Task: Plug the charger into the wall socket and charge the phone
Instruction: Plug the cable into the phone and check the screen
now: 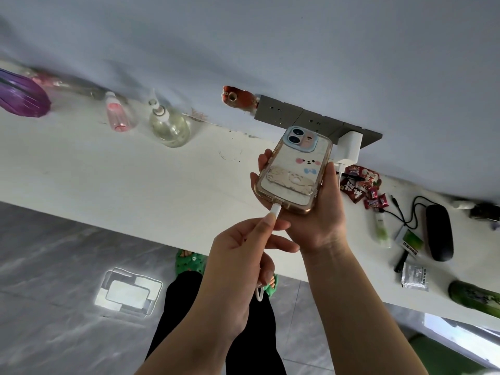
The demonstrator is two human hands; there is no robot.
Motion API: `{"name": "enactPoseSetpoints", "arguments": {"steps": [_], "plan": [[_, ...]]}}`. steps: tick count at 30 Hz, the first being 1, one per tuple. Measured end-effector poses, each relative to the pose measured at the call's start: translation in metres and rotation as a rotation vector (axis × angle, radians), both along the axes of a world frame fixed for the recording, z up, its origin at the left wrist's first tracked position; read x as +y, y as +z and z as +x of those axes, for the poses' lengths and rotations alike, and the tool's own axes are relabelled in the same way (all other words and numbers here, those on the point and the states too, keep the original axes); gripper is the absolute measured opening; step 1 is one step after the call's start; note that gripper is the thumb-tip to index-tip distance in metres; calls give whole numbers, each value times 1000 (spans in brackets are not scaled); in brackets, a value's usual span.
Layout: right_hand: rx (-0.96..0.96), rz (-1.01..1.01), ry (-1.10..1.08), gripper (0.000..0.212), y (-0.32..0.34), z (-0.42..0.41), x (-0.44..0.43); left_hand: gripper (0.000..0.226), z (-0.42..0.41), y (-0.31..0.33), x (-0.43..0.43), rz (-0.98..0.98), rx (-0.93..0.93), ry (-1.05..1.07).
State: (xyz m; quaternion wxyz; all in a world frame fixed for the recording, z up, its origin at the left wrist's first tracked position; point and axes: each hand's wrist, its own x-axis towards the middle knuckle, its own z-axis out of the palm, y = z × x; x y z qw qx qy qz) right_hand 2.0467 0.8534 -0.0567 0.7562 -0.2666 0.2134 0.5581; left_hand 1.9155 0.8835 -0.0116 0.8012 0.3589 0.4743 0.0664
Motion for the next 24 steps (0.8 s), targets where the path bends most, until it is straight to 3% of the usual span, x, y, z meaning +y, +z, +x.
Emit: {"name": "enactPoseSetpoints", "arguments": {"steps": [16,24], "plan": [[-99,-69,-12,71,0,-3,7,28,1,-3,0,3,51,60],[-120,-96,-42,75,2,-4,6,28,7,-3,5,38,91,-41]]}}
